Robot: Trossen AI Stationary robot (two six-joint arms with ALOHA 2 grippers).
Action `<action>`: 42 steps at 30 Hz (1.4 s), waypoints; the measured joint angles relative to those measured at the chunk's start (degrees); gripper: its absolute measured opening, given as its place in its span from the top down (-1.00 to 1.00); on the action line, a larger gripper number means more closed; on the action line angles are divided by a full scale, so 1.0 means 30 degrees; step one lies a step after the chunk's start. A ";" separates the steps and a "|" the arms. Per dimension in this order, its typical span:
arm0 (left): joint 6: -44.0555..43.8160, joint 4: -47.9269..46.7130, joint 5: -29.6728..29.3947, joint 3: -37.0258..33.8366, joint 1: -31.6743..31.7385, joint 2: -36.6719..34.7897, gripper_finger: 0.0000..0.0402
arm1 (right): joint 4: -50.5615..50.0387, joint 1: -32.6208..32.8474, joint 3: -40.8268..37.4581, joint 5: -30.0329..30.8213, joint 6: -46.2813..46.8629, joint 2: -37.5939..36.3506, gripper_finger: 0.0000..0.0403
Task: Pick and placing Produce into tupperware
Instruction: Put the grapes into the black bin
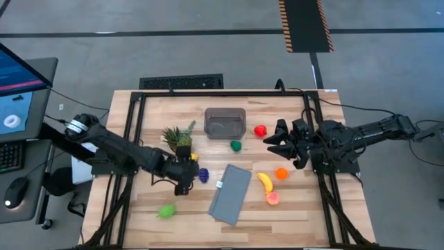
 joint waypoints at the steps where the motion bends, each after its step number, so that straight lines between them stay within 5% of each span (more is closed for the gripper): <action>1: -0.0303 0.0203 0.0438 0.0000 0.0238 0.0002 -0.29 | -0.0415 0.0000 0.0000 0.0000 0.0257 0.0006 0.01; 12: -0.8732 0.1002 0.3622 0.0007 0.1583 -0.0005 -0.29 | -0.1364 0.0307 0.0000 0.0450 0.0162 0.0000 -0.02; 24: -1.9835 0.1753 0.1817 0.0007 0.1863 0.0068 -0.29 | -0.4838 0.0306 -0.0007 0.0430 -0.3464 -0.2581 -0.02; 36: -2.3546 0.1051 0.0604 0.0007 0.1771 0.0097 -0.40 | -0.9426 -0.0332 -0.0007 0.0427 -0.5015 -0.8487 -0.02; 42: -2.4107 0.3245 0.0995 0.0022 0.1696 0.1641 -0.55 | -1.0901 -0.0357 -0.0007 0.0423 -0.5015 -1.0217 -0.02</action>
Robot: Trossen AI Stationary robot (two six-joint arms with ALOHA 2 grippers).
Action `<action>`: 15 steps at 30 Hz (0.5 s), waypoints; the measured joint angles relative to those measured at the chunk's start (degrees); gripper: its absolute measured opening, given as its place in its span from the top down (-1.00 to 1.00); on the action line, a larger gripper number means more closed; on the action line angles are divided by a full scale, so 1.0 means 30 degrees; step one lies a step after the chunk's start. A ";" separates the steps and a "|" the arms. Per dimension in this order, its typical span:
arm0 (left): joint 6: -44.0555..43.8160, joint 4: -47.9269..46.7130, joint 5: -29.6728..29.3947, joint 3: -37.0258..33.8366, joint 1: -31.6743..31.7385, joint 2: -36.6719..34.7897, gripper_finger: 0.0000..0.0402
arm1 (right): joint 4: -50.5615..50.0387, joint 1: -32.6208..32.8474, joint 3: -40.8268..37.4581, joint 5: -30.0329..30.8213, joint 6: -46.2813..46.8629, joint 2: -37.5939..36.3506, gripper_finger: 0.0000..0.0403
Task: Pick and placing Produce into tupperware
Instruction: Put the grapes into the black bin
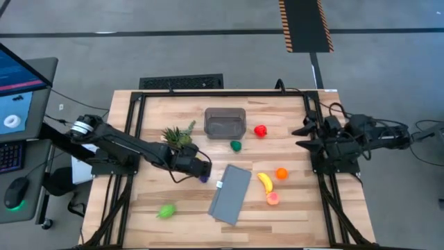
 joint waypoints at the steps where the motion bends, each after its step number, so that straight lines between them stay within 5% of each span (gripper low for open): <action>1: -0.0281 0.0124 0.0357 0.0000 -0.0021 0.0515 -0.57 | -0.0233 0.0000 0.0000 0.0003 0.0000 -0.0229 -0.02; 8: -0.1795 0.0631 0.2058 -0.0036 -0.0136 0.2768 -0.65 | -0.0815 -0.0003 0.0026 0.0000 0.0015 -0.1033 -0.02; 15: -0.1762 0.1046 0.0601 -0.0001 -0.0364 0.1945 -0.67 | -0.1130 -0.0005 0.0180 0.0000 0.0007 -0.1127 -0.02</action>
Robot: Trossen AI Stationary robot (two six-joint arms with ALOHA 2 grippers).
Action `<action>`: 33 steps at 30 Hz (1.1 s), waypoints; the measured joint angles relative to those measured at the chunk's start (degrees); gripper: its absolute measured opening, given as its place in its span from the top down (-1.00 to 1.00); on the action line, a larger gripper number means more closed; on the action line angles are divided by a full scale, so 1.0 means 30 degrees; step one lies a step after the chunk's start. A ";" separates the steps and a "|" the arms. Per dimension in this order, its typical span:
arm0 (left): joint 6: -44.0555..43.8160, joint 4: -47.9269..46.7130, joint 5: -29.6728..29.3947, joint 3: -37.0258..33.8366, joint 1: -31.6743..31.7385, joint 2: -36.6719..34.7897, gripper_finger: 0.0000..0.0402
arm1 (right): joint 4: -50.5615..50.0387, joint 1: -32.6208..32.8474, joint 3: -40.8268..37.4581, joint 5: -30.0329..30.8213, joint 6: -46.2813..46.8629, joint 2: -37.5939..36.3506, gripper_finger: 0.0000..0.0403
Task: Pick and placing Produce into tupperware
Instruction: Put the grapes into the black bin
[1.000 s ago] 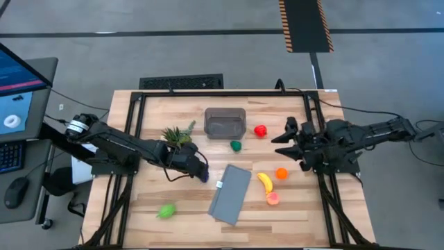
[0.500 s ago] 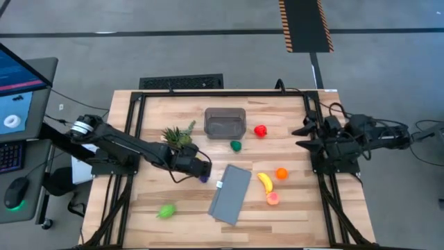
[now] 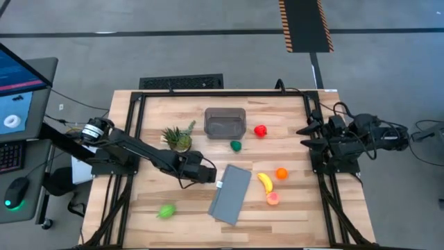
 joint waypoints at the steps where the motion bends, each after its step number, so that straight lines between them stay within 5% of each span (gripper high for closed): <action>1: -0.0061 -0.0438 0.0000 -0.0007 0.0015 -0.0081 -0.67 | -0.0016 0.0003 0.0062 0.0000 -0.0009 0.0076 -0.02; 33: 0.0406 -0.2589 0.0138 -0.0021 0.1578 -0.0102 -0.65 | -0.0503 0.0005 0.0250 0.0015 -0.0169 0.0095 -0.02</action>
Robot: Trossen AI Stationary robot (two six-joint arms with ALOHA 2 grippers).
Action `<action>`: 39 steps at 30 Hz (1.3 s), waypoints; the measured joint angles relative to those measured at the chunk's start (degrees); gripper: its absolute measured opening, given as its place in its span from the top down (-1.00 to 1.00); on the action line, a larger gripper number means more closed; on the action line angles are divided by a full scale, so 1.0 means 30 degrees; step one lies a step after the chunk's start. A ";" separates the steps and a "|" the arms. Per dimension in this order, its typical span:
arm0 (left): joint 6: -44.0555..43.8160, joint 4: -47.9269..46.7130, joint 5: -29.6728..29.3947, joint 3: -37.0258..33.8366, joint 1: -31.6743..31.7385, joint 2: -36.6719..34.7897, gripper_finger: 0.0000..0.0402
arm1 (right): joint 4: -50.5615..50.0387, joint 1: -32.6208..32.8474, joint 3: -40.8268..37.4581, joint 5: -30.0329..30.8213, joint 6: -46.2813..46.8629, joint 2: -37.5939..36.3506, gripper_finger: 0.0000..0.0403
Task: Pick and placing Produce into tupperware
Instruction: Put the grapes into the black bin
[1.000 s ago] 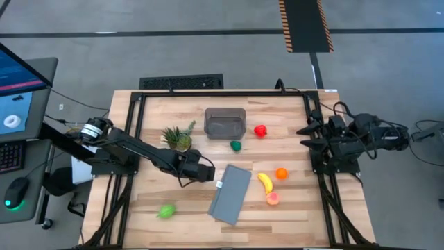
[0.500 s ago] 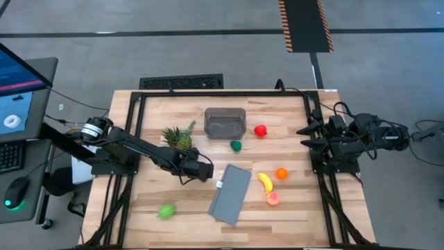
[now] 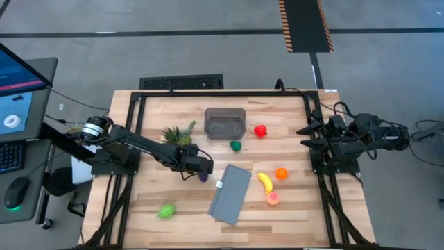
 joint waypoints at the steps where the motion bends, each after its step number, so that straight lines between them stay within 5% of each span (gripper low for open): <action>1: 0.0002 0.0009 0.0002 0.0000 0.0043 0.0000 -0.65 | 0.0000 -0.0007 0.0000 0.0001 -0.0076 0.0000 -0.02; 30: 0.1114 0.2027 0.0823 0.0277 0.0277 0.1938 -0.65 | -0.0344 -0.0004 -0.0037 0.0033 0.0322 -0.0244 0.00; 39: 0.3511 0.1917 0.1787 0.0880 0.0265 0.1938 -0.65 | -0.0321 -0.0006 -0.0007 0.0007 0.0235 -0.0240 0.06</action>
